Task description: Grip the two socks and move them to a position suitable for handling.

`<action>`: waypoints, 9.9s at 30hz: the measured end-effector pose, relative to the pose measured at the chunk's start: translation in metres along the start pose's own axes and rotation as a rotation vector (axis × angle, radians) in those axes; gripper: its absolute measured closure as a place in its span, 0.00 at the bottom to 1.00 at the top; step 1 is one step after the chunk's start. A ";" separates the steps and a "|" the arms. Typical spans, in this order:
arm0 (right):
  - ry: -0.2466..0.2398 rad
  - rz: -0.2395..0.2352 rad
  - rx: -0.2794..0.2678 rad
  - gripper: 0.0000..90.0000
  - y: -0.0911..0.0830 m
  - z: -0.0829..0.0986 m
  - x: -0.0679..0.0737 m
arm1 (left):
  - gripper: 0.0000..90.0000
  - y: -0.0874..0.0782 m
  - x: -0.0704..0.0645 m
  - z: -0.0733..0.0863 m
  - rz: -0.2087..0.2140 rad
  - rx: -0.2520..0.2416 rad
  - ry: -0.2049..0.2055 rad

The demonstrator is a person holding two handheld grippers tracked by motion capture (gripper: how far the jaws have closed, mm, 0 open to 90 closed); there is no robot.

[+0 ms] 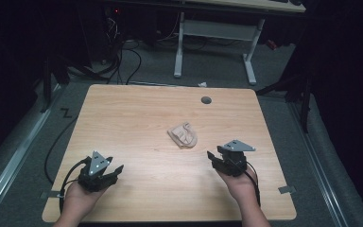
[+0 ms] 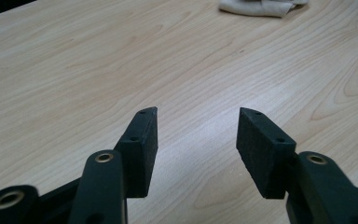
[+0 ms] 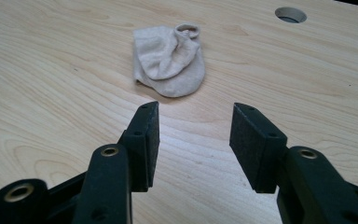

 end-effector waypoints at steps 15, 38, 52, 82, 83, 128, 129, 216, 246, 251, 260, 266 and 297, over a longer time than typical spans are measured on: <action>0.085 0.008 -0.009 0.57 -0.011 0.018 -0.018 | 0.58 0.037 -0.002 -0.020 0.063 -0.015 -0.032; 0.023 0.012 0.051 0.58 -0.001 0.025 -0.012 | 0.57 0.023 -0.003 -0.029 0.071 -0.087 -0.025; 0.007 -0.006 0.039 0.57 -0.002 0.019 -0.002 | 0.57 0.008 -0.005 -0.043 0.061 -0.139 -0.007; -0.013 -0.073 0.072 0.58 0.092 -0.043 0.012 | 0.58 0.013 0.019 -0.029 0.048 -0.127 -0.014; -0.020 -0.070 0.078 0.58 0.096 -0.043 0.012 | 0.58 0.014 0.019 -0.030 0.049 -0.135 -0.027; -0.058 -0.079 0.083 0.97 0.122 -0.048 0.019 | 0.55 0.014 0.005 -0.040 0.069 -0.141 -0.056; -0.062 -0.080 0.075 0.97 0.119 -0.049 0.019 | 0.55 0.014 0.005 -0.040 0.069 -0.141 -0.056; -0.253 -0.298 -0.053 0.98 0.002 -0.032 0.118 | 0.55 0.035 -0.010 -0.038 0.086 -0.074 -0.008; -0.191 -0.235 0.097 0.98 0.033 0.003 0.082 | 0.69 0.074 -0.063 -0.039 0.211 0.043 0.018; -0.192 -0.237 0.100 0.98 0.034 0.005 0.082 | 0.68 0.080 -0.062 -0.036 0.212 0.068 0.024; -0.194 -0.238 0.109 0.98 0.037 0.006 0.083 | 0.75 0.091 -0.065 -0.026 0.230 0.119 0.039; -0.197 -0.238 0.117 0.98 0.038 0.008 0.085 | 0.96 0.090 -0.061 -0.023 0.190 0.126 0.072; -0.160 -0.216 0.243 0.98 0.061 0.029 0.077 | 0.96 0.052 -0.056 0.000 0.187 0.195 0.115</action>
Point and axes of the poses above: each handheld gripper's, and its own axes: y roughly forward along the jaws, z roughly out of its underside, x roughly to its left, the point moved 8 cm from there along y, roughly forward along the jaws, and after that the axes turned 5 degrees about y, right-handed, at the moved point
